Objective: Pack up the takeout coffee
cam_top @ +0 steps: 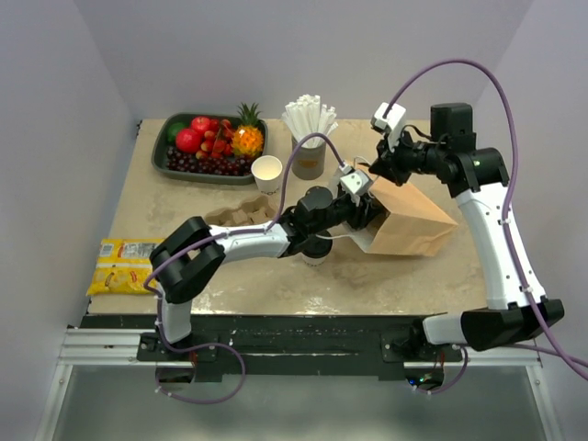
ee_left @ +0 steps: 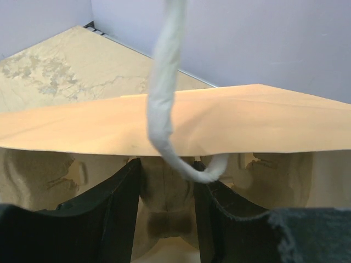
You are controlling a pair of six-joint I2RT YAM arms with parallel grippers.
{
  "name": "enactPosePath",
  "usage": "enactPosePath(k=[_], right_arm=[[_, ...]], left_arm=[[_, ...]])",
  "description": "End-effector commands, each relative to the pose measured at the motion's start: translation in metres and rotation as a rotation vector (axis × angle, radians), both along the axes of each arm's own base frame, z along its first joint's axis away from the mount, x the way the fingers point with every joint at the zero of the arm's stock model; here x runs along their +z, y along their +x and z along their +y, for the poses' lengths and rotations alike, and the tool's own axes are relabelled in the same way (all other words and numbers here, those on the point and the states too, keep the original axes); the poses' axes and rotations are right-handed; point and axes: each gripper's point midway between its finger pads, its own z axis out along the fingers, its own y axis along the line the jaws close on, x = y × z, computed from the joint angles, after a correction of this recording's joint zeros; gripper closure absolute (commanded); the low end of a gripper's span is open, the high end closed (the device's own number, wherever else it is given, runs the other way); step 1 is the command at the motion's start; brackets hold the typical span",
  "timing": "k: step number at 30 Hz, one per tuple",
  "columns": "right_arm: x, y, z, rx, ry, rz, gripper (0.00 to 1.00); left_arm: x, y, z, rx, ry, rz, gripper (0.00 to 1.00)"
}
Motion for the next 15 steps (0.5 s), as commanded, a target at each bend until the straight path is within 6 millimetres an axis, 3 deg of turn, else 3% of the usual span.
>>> enactPosePath(k=[1, 7, 15], right_arm=[[0.007, 0.009, -0.019, -0.101, -0.06, -0.093, 1.0], [0.007, 0.013, -0.025, -0.133, -0.086, -0.108, 1.0], [0.004, 0.007, -0.017, -0.103, -0.047, -0.074, 1.0]], left_arm=[[0.053, 0.002, -0.008, -0.029, -0.197, -0.049, 0.8], [0.042, -0.007, -0.018, -0.088, -0.223, 0.004, 0.76], [0.024, -0.012, -0.031, -0.14, -0.223, -0.01, 0.74]])
